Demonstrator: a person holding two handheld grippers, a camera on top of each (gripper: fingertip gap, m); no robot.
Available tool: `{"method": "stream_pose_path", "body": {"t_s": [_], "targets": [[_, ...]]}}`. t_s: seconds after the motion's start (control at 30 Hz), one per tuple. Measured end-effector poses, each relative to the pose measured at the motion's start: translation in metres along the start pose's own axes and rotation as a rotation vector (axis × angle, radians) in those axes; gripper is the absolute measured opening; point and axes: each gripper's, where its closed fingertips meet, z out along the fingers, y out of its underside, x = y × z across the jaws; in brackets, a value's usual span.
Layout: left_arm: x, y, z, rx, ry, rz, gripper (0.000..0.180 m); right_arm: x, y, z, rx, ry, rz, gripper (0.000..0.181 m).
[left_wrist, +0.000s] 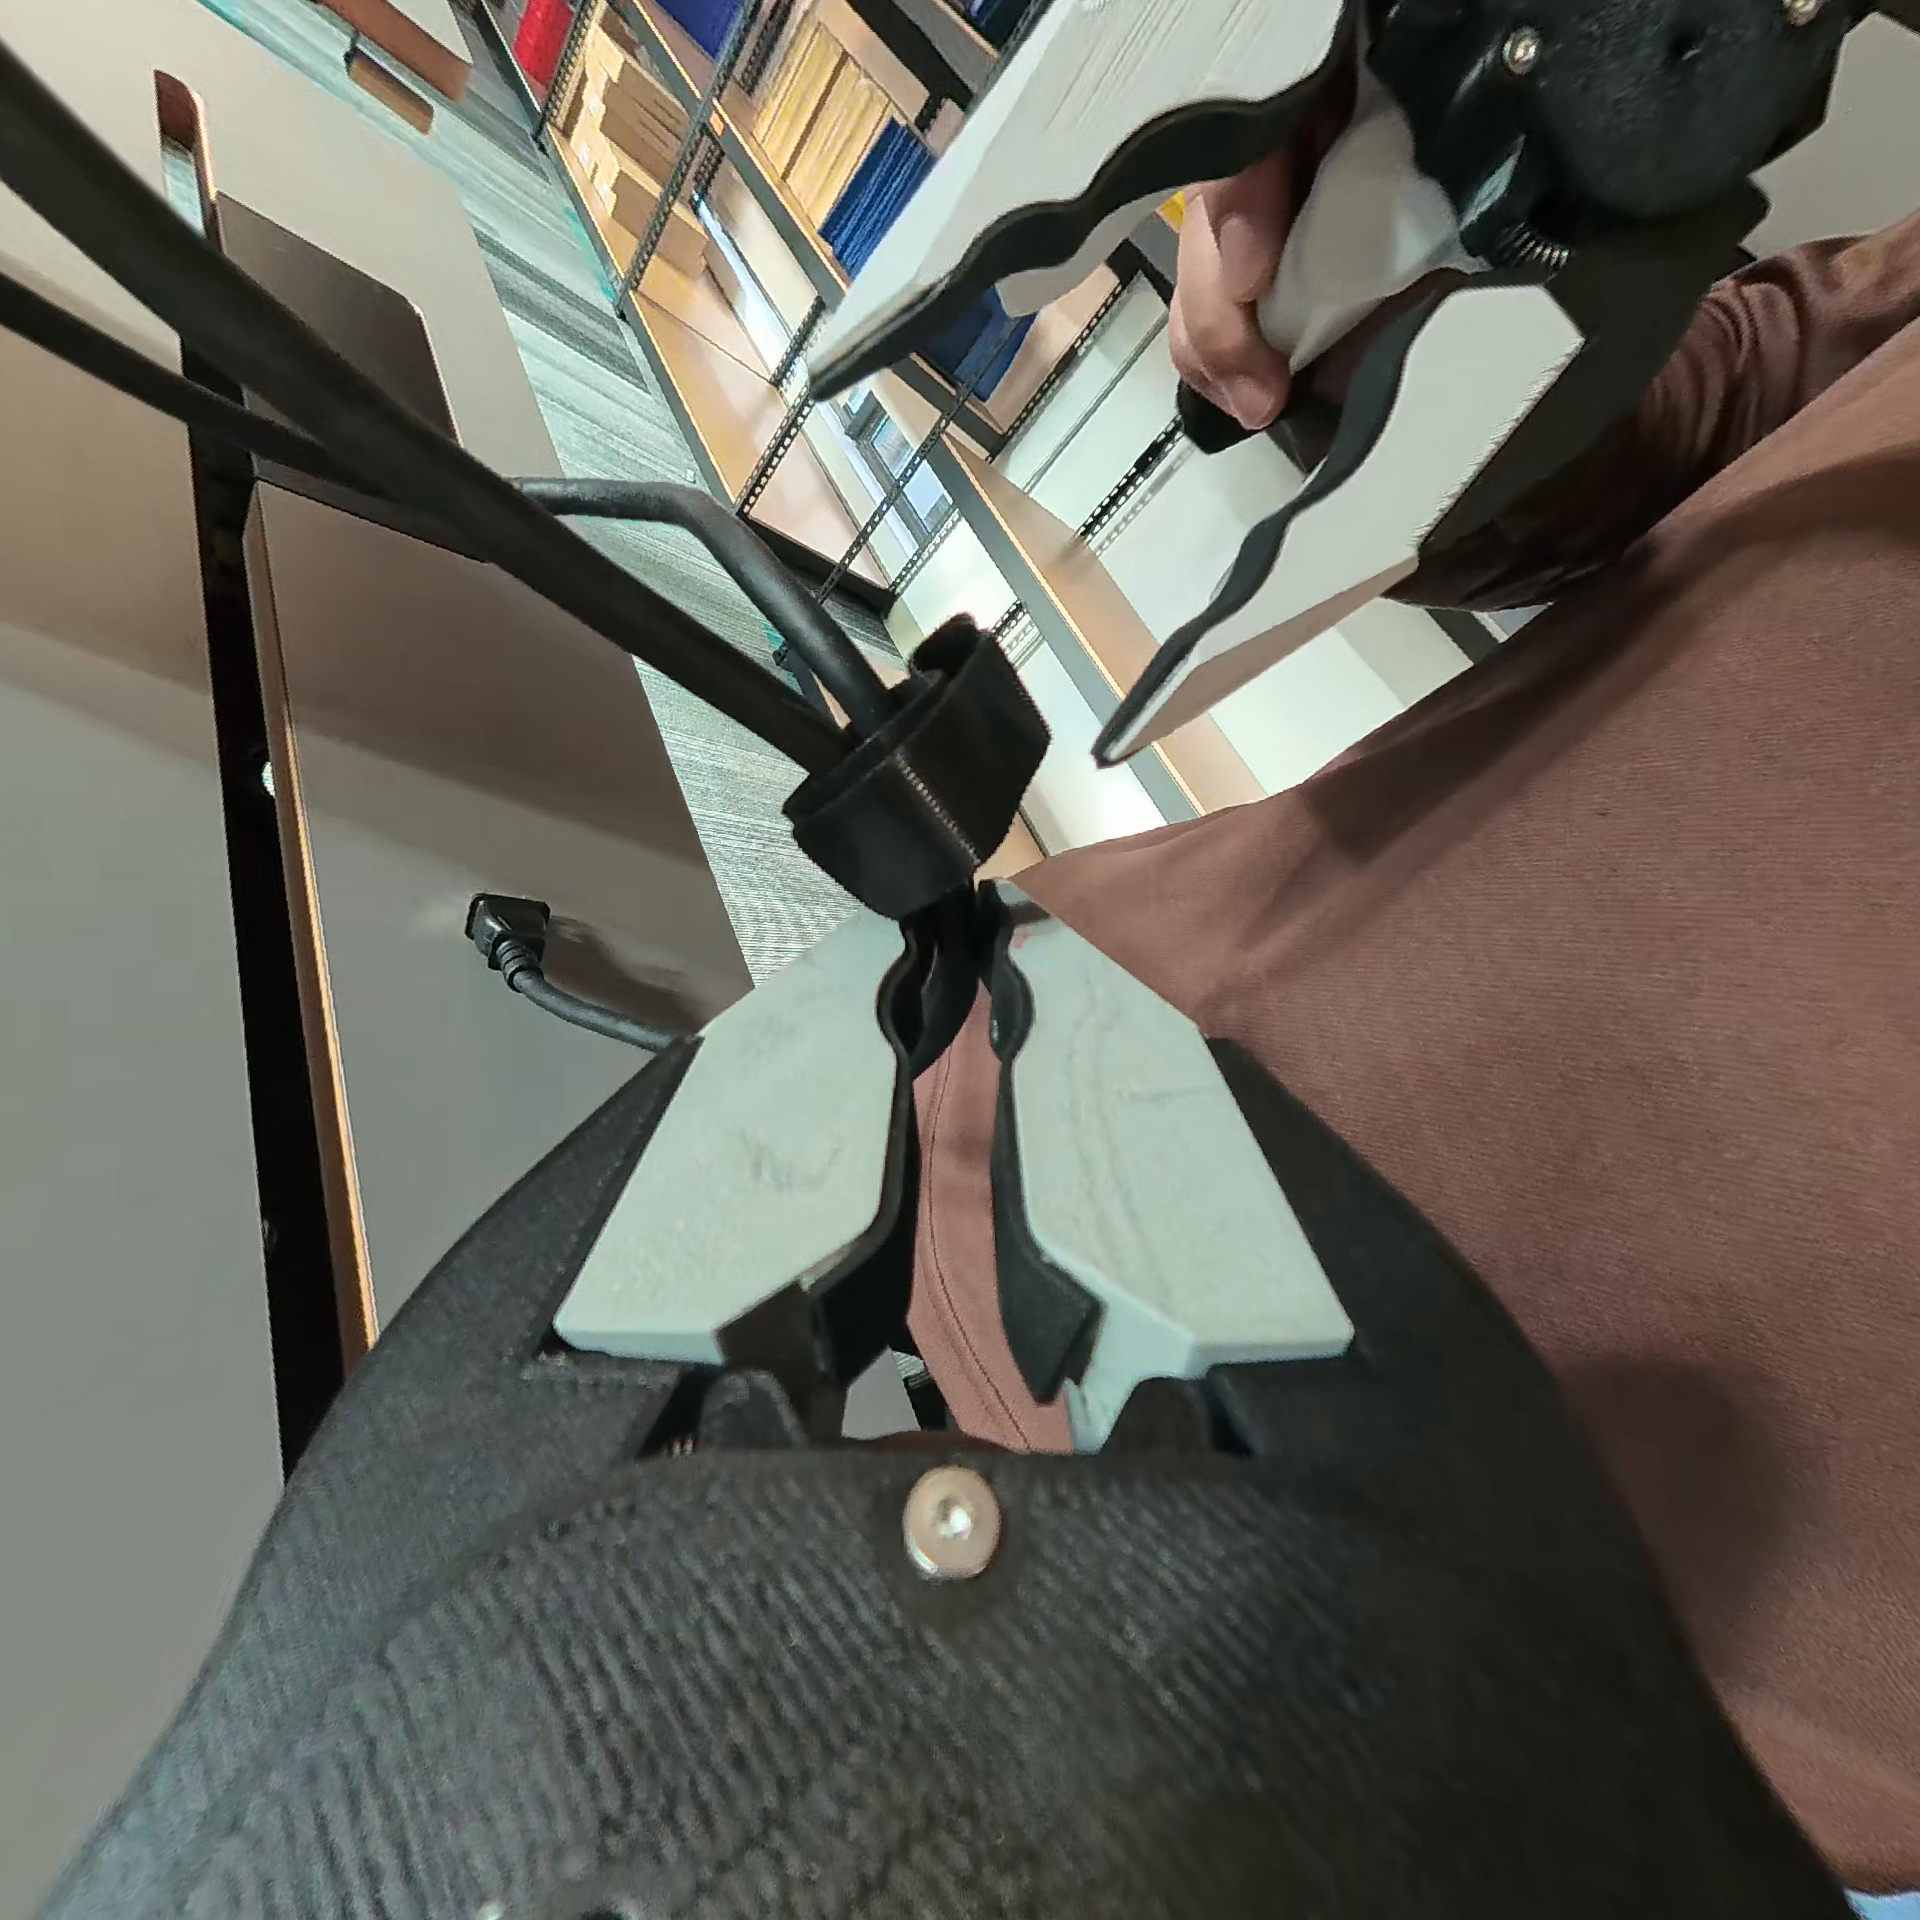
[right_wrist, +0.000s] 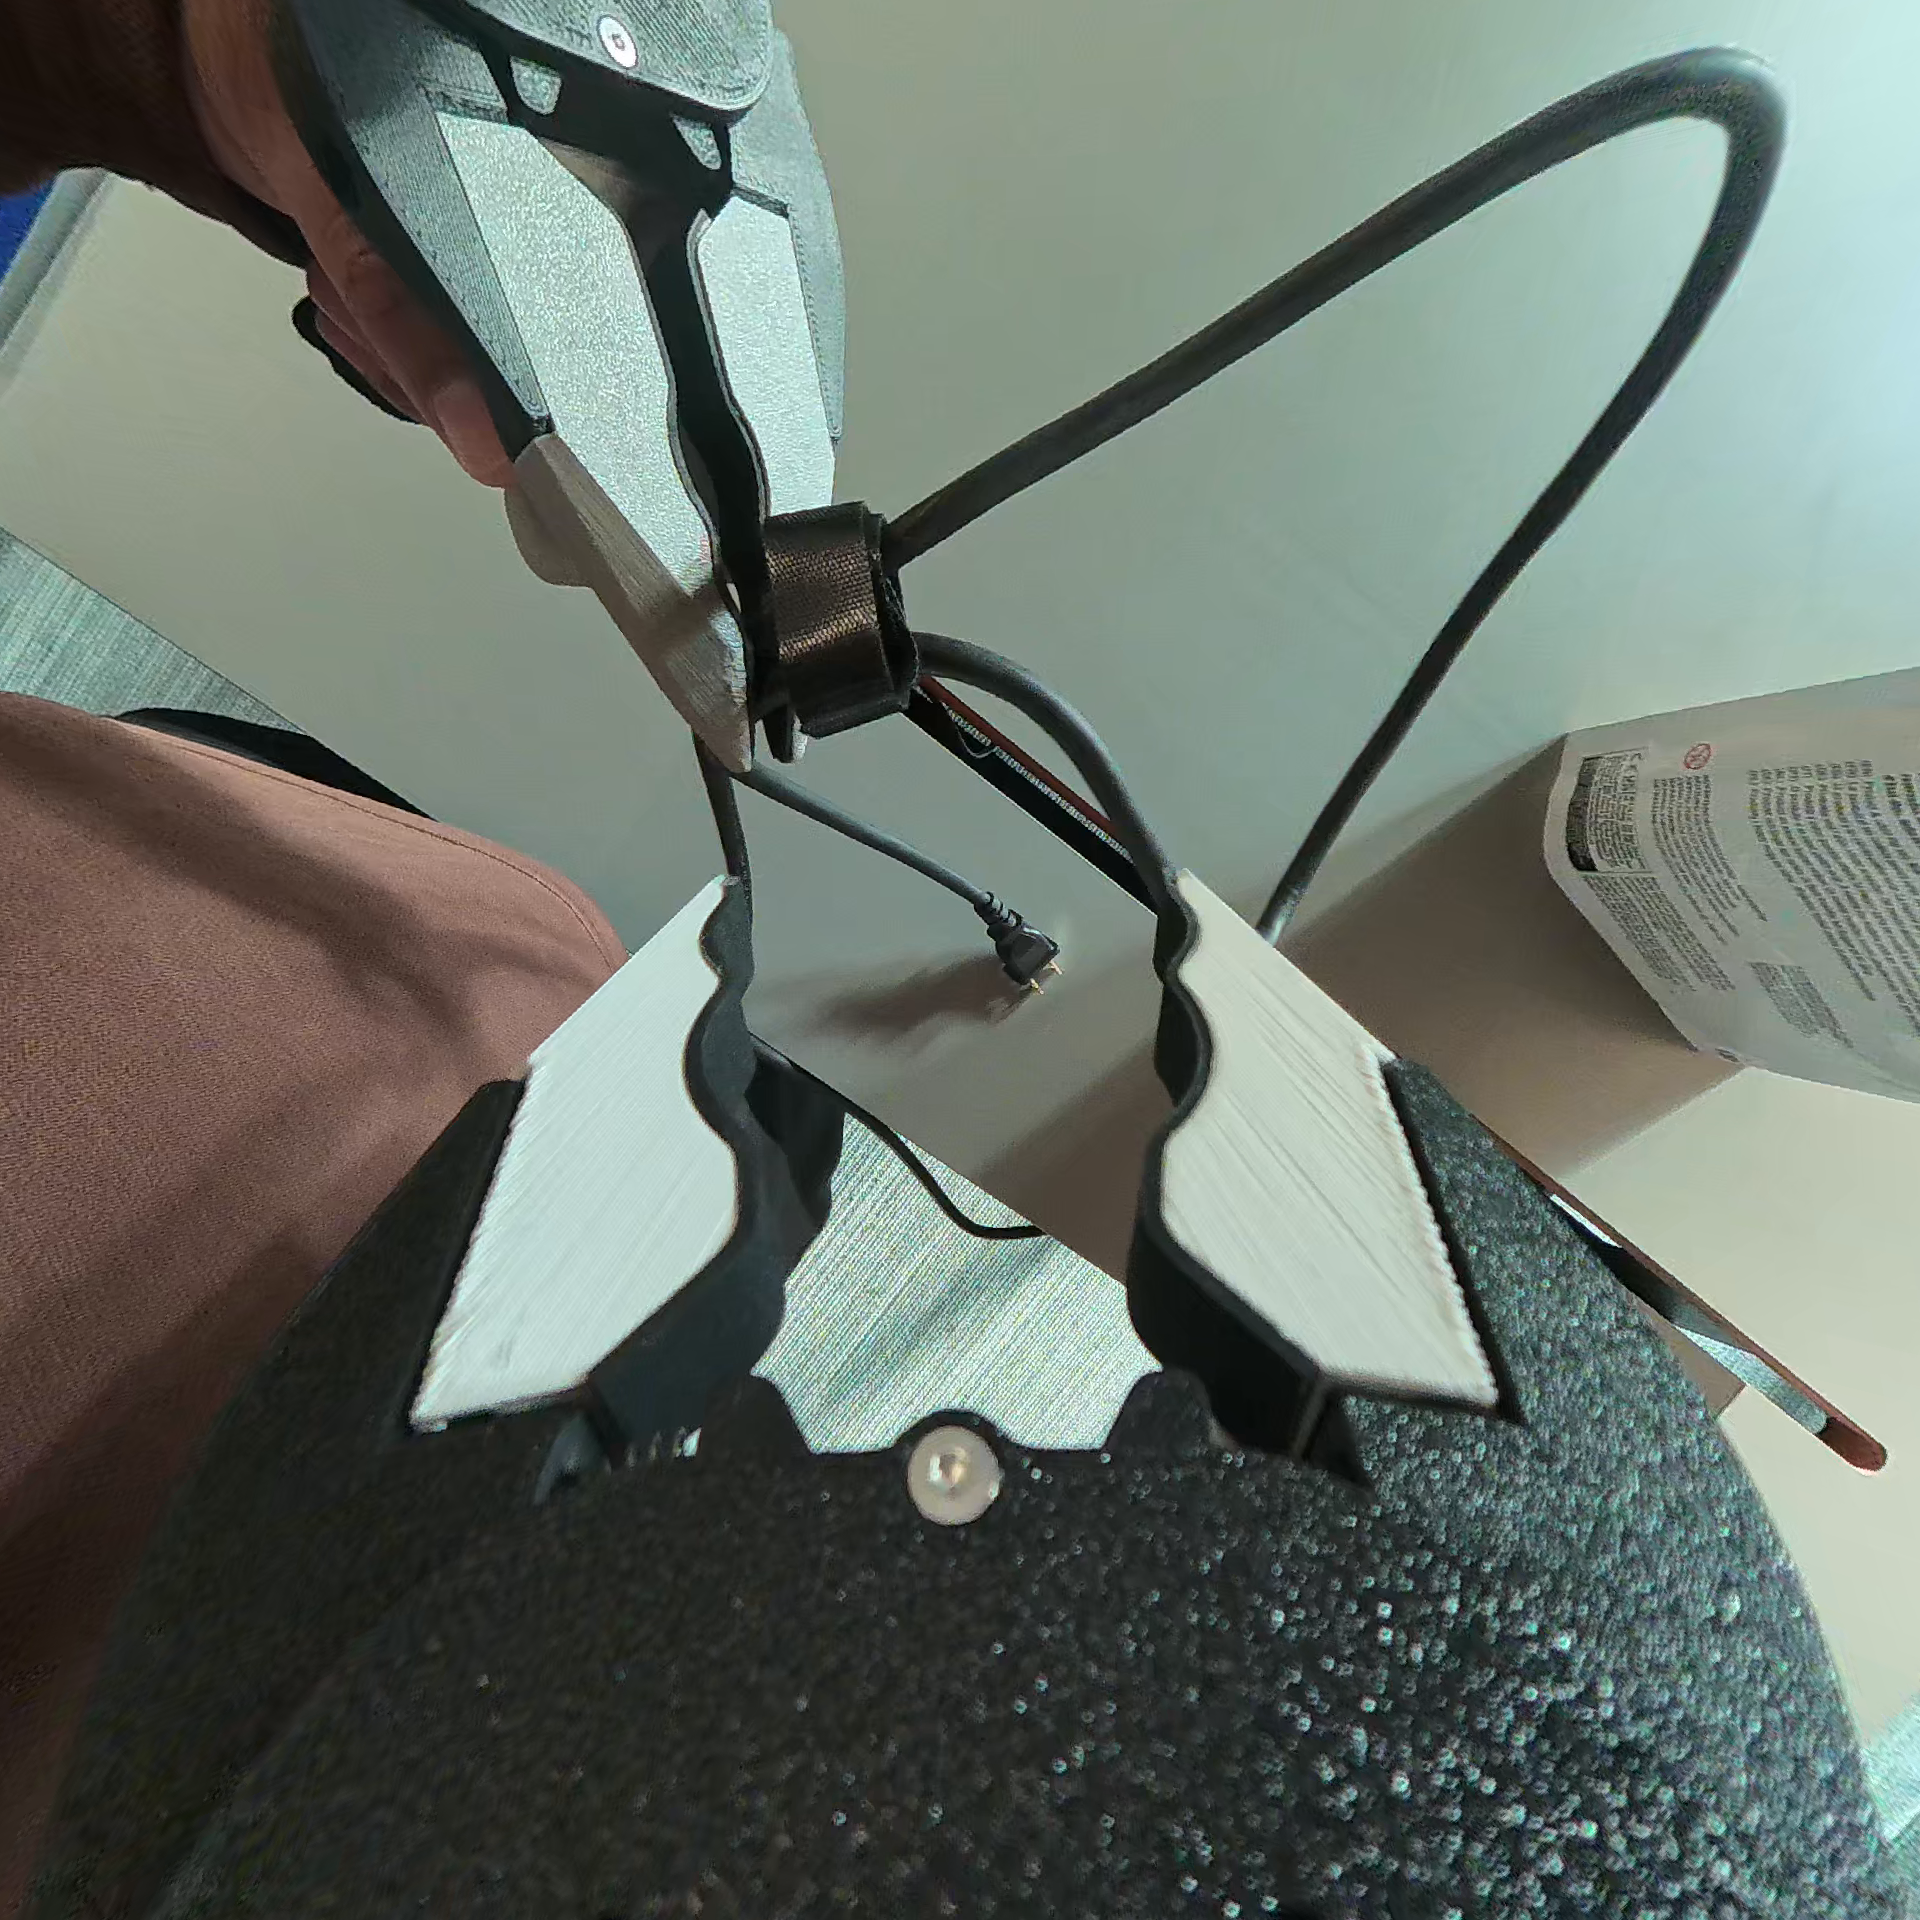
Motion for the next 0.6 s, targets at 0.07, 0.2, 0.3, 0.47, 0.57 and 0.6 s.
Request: {"method": "stream_pose_path", "body": {"t_s": [0.07, 0.2, 0.3, 0.47, 0.57, 0.6], "targets": [[0.0007, 0.0003, -0.0004, -0.002, 0.002, 0.001, 0.006, -0.0015, 0.0004, 0.0009, -0.002, -0.006, 0.000, 0.077], [0.0021, 0.0003, 0.0004, -0.005, 0.008, 0.003, 0.006, -0.0043, -0.0003, 0.0006, 0.000, -0.012, 0.000, 0.077], [0.0024, 0.0001, 0.0005, -0.002, 0.011, 0.002, 0.006, -0.0058, 0.0004, 0.0005, 0.000, -0.014, 0.000, 0.077], [-0.0017, -0.0011, -0.0003, 0.005, 0.000, -0.007, 0.006, -0.0091, 0.0011, 0.0002, 0.002, -0.022, 0.007, 0.077], [-0.0061, -0.0024, -0.0018, 0.020, -0.013, -0.020, 0.006, -0.0100, 0.0007, -0.0006, 0.005, -0.024, 0.008, 0.077], [-0.0071, -0.0026, -0.0022, 0.025, -0.015, -0.024, 0.006, -0.0104, 0.0006, -0.0010, 0.006, -0.025, 0.010, 0.077]]}}
